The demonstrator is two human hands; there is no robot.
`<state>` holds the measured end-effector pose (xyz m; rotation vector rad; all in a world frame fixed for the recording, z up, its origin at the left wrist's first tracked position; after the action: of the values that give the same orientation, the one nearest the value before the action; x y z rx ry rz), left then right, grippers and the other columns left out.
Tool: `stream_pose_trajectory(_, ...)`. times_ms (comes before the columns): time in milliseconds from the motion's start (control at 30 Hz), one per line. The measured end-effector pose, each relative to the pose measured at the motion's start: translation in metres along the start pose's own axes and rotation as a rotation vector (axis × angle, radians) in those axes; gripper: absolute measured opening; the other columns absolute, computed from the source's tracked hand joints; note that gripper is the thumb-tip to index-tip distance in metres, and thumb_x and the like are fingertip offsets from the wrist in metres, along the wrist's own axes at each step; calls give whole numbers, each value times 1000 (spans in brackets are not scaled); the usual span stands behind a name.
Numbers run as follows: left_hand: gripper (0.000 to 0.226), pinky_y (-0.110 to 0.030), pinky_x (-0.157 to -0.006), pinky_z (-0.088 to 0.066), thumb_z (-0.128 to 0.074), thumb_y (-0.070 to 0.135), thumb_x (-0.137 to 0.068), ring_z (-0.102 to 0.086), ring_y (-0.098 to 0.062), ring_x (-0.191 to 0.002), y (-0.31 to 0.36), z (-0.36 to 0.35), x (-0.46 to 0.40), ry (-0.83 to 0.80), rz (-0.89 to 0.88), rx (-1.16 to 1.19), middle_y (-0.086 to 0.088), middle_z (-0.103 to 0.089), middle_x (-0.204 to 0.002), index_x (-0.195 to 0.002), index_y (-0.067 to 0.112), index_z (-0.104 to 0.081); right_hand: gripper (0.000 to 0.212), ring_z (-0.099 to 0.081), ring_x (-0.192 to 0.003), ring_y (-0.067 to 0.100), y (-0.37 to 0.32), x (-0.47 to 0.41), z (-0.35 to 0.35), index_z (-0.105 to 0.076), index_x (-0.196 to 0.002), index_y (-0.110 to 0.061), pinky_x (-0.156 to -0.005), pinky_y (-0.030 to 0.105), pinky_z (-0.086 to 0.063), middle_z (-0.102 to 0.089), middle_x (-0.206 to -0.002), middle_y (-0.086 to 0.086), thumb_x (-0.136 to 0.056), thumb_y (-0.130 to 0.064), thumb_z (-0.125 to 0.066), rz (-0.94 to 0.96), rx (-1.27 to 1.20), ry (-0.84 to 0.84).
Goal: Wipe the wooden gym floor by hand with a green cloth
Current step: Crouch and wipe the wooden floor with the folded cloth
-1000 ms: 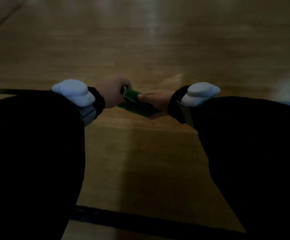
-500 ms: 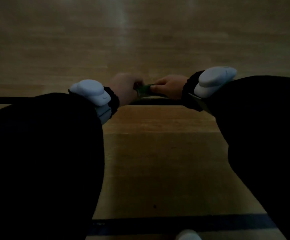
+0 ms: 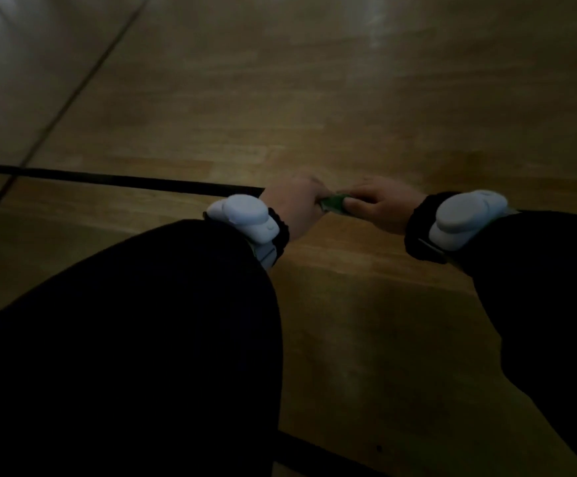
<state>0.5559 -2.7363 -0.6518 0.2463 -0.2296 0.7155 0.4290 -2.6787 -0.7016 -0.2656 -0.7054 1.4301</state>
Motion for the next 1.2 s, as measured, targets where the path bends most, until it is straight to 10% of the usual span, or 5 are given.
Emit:
stream_pose_trajectory(167,43,-43,-109,-34,-46,32,-99,-34,-29,-136,-12,-63,-26,39,6,-16,-1,-33,-153,-142,29,-42,49,-10,-145,30,47,-11,-46,-31,-148,-23,-116,41,-10,-28,-155,5,-102,-39,-33,-82,56,137)
stream_pose_trajectory(400,81,-46,-116,-25,-57,39,-91,-12,-28,-146,-8,-124,-39,-336,35,37,-5,3,-160,-152,21,-7,59,16,-146,27,102,20,-110,8,-149,-43,-111,65,9,21,-158,-5,-97,-59,-15,-328,427,-184)
stream_pose_trajectory(667,117,-54,-117,-15,-77,27,-76,12,-34,-145,-43,-163,-45,-560,145,-86,-6,24,-157,-151,17,12,53,21,-144,19,112,2,-127,14,-146,-45,-114,51,14,26,-155,-12,-99,-50,-11,-244,414,-86)
stream_pose_trajectory(1000,115,-70,-108,-16,-77,22,-76,16,-30,-145,-57,-174,-46,-529,148,1,3,26,-156,-151,26,10,55,14,-146,27,167,-29,-77,-2,-150,-44,-111,66,4,13,-159,-10,-98,-54,-18,-784,232,190)
stream_pose_trajectory(1200,115,-65,-112,-14,-77,23,-75,13,-26,-146,-59,-177,-39,-446,183,53,2,20,-158,-151,23,8,55,18,-145,28,95,-47,-121,4,-149,-42,-112,64,8,20,-158,-6,-99,-51,-18,-583,286,96)
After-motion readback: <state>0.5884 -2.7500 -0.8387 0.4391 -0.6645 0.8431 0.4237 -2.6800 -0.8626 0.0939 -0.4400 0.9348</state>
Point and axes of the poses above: each hand's wrist, its own x-axis away from the middle knuckle, its own z-axis out of the back of the hand, y = z × x, the point moved 3 cm from there along -x, towards the middle knuckle
